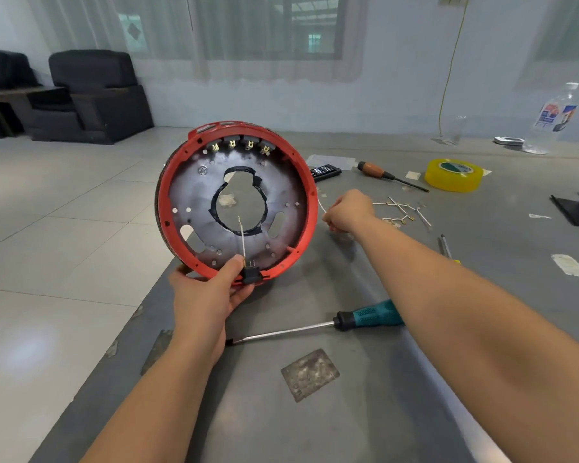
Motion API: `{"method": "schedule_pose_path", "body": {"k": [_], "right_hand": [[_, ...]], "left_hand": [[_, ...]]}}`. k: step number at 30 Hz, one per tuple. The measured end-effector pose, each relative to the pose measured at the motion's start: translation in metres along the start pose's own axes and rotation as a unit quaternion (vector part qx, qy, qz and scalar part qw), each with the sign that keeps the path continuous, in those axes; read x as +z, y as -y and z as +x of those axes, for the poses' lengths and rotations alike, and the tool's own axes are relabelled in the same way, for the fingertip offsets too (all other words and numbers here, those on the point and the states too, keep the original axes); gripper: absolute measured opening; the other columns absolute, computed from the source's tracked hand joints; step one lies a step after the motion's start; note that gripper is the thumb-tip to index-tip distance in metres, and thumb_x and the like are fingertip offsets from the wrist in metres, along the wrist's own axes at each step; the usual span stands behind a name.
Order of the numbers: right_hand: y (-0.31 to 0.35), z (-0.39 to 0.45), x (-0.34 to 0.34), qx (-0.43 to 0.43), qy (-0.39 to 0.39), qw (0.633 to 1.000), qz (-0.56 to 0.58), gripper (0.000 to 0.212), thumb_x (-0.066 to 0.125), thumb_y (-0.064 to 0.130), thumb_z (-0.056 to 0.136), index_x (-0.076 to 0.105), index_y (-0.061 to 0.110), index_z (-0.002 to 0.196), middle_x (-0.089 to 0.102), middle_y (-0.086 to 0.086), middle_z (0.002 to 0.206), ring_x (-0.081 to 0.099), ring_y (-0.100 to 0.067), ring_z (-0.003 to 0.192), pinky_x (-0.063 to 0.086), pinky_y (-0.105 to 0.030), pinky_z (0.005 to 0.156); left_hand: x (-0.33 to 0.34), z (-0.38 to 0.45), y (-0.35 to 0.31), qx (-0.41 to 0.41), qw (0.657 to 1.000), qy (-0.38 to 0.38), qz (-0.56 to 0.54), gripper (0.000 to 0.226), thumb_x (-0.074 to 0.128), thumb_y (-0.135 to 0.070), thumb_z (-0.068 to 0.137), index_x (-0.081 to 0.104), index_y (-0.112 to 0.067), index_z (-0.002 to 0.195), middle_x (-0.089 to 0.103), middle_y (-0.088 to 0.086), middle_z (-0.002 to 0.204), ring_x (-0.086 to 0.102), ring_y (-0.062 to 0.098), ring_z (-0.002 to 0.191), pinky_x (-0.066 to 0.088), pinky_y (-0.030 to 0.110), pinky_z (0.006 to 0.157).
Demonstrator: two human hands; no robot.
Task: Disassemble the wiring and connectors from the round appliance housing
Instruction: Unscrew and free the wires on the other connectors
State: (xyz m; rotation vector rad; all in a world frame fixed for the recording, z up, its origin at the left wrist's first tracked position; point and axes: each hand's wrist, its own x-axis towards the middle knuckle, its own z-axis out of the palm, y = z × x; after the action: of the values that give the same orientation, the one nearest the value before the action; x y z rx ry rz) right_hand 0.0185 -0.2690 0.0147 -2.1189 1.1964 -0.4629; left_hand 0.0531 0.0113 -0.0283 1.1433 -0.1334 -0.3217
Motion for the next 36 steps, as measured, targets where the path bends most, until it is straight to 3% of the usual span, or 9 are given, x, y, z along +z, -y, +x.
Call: {"method": "schedule_pose_path", "body": {"k": [4,13,16,18,20,25,30,34,36], "right_hand": [[0.009,0.013,0.017,-0.003,-0.048,0.997,-0.061,0.027,0.064,0.016,0.090,0.073,0.009,0.115,0.070,-0.015,0.118,0.064,-0.033,0.114,0.051,-0.033,0.085],[0.012,0.016,0.022,-0.009,-0.023,0.990,-0.139,0.033,0.064,0.026,0.091,0.068,0.006,0.116,0.067,-0.017,0.125,0.062,-0.036,0.120,0.051,-0.036,0.092],[0.008,0.011,0.011,0.013,-0.004,0.997,-0.072,0.033,0.070,0.027,0.088,0.071,0.005,0.113,0.071,-0.016,0.116,0.066,-0.033,0.111,0.053,-0.031,0.087],[0.001,0.004,0.007,0.019,0.023,0.999,0.020,0.023,0.066,0.020,0.091,0.073,0.002,0.105,0.075,-0.019,0.105,0.071,-0.032,0.093,0.059,-0.039,0.088],[-0.004,-0.013,0.004,0.008,0.048,0.991,0.123,0.017,0.060,0.015,0.097,0.071,0.003,0.095,0.074,-0.020,0.095,0.067,-0.027,0.073,0.062,-0.036,0.075],[-0.006,-0.073,-0.003,-0.053,0.066,0.949,0.303,0.035,0.051,0.042,0.104,0.067,0.012,0.095,0.074,-0.011,0.083,0.073,-0.022,0.067,0.060,-0.028,0.063],[-0.010,-0.130,0.021,-0.143,0.110,0.952,0.249,0.044,0.063,0.063,0.083,0.063,0.028,0.110,0.077,-0.004,0.084,0.076,-0.020,0.067,0.062,-0.041,0.073],[-0.009,-0.146,0.040,-0.142,0.063,0.954,0.255,0.030,0.069,0.041,0.085,0.054,0.033,0.110,0.076,-0.002,0.079,0.075,-0.019,0.065,0.061,-0.048,0.078],[-0.010,-0.147,0.040,-0.142,0.022,0.964,0.225,0.025,0.065,0.036,0.082,0.052,0.031,0.103,0.074,-0.001,0.080,0.074,-0.025,0.074,0.061,-0.048,0.079]], "left_hand": [[0.000,0.002,0.002,0.000,1.000,-0.005,-0.003,0.063,0.086,-0.009,0.086,0.046,-0.011,0.134,0.067,0.015,0.115,0.078,0.034,0.100,0.066,0.037,0.071],[-0.001,0.000,0.001,-0.006,1.000,0.000,-0.012,0.059,0.082,-0.006,0.089,0.046,-0.005,0.136,0.064,0.021,0.117,0.076,0.038,0.103,0.066,0.039,0.073],[-0.001,-0.001,-0.001,-0.012,1.000,0.005,-0.014,0.062,0.082,-0.005,0.090,0.045,-0.002,0.140,0.063,0.022,0.118,0.076,0.040,0.104,0.066,0.041,0.076],[0.000,-0.002,-0.003,-0.016,1.000,0.003,-0.014,0.063,0.081,-0.005,0.090,0.044,0.000,0.141,0.063,0.026,0.123,0.076,0.040,0.105,0.066,0.043,0.078],[0.001,-0.003,-0.004,-0.021,1.000,0.002,-0.011,0.063,0.081,-0.005,0.091,0.043,0.000,0.142,0.063,0.029,0.129,0.076,0.040,0.105,0.067,0.043,0.079],[-0.002,-0.003,-0.009,-0.046,0.998,0.026,-0.023,0.061,0.079,-0.006,0.093,0.046,0.003,0.143,0.065,0.029,0.132,0.076,0.044,0.103,0.065,0.033,0.072],[-0.008,0.001,-0.011,-0.071,0.995,0.053,-0.034,0.049,0.076,-0.006,0.094,0.055,0.002,0.138,0.071,0.024,0.128,0.073,0.044,0.112,0.064,0.030,0.072],[-0.008,-0.001,-0.009,-0.065,0.995,0.050,-0.048,0.060,0.079,-0.003,0.091,0.049,-0.003,0.144,0.070,0.018,0.124,0.073,0.037,0.116,0.065,0.036,0.078],[-0.010,-0.001,-0.009,-0.084,0.992,0.061,-0.065,0.050,0.076,0.001,0.092,0.053,-0.005,0.136,0.070,0.017,0.116,0.073,0.037,0.116,0.066,0.040,0.078]]}}
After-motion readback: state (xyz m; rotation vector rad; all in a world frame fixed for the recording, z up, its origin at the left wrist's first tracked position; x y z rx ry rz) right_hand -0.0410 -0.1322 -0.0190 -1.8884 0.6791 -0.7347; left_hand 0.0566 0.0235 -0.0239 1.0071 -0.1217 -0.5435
